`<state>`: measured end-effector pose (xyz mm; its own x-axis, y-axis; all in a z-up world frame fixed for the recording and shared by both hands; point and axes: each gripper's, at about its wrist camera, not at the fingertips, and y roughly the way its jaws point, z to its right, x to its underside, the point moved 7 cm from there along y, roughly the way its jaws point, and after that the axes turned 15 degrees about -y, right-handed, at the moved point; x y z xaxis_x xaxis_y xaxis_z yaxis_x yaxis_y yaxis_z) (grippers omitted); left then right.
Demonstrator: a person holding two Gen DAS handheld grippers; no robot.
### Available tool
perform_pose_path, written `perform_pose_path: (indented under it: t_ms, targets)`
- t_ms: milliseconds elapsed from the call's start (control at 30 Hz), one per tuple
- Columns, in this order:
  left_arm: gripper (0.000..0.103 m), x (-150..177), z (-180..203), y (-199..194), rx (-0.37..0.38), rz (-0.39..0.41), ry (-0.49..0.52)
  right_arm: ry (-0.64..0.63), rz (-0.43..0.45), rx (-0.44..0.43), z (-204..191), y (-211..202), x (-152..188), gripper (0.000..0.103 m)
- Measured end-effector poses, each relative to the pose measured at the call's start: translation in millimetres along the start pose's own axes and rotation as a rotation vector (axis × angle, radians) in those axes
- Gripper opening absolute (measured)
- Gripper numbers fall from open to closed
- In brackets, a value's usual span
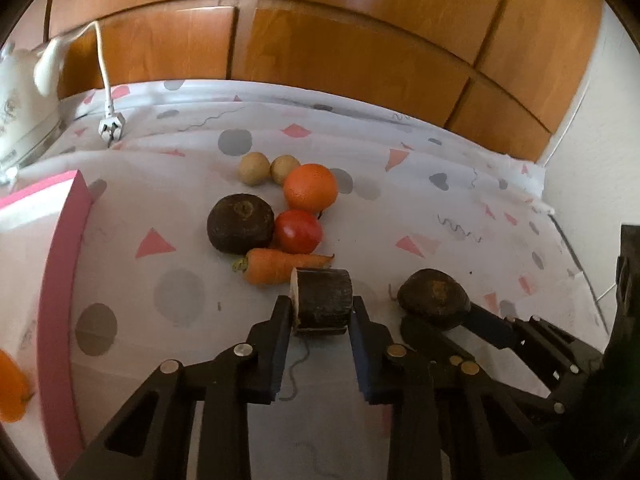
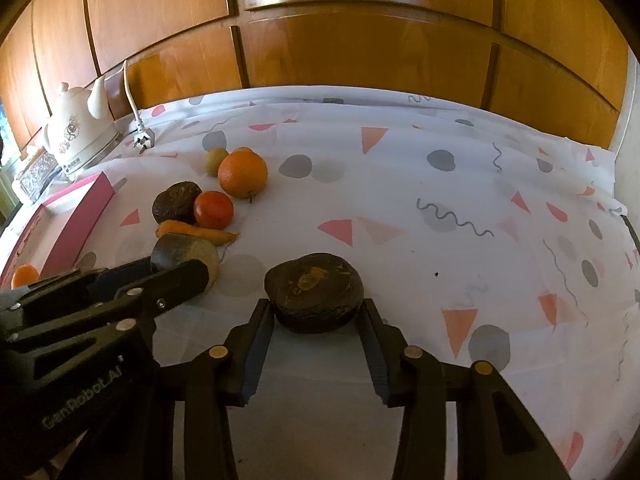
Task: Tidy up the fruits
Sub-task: 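Grasp the dark yam chunk with the left tool while the right tool grasps the dark taro, then carry the yam chunk and taro into the pink tray and open both tools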
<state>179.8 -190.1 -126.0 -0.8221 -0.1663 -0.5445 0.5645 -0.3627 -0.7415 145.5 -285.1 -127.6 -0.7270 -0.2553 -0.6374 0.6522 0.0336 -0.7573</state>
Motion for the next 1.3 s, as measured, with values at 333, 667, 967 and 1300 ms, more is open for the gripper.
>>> perform_pose_path:
  t_ms: [333, 667, 967, 1300]
  targets:
    - [0.030, 1, 0, 4, -0.012, -0.016, -0.003, -0.004, 0.000, 0.008, -1, 1, 1, 0.044]
    - [0.025, 6, -10, -13, -0.069, -0.029, -0.016, -0.010, -0.005, 0.013, -2, 0, 0, 0.044]
    - [0.025, 21, -26, -54, -0.100, -0.013, -0.001, -0.007, -0.025, 0.020, -8, -13, 9, 0.043]
    - [0.025, 13, -69, -112, -0.122, 0.058, -0.068, 0.008, -0.008, -0.080, -45, -39, 13, 0.043]
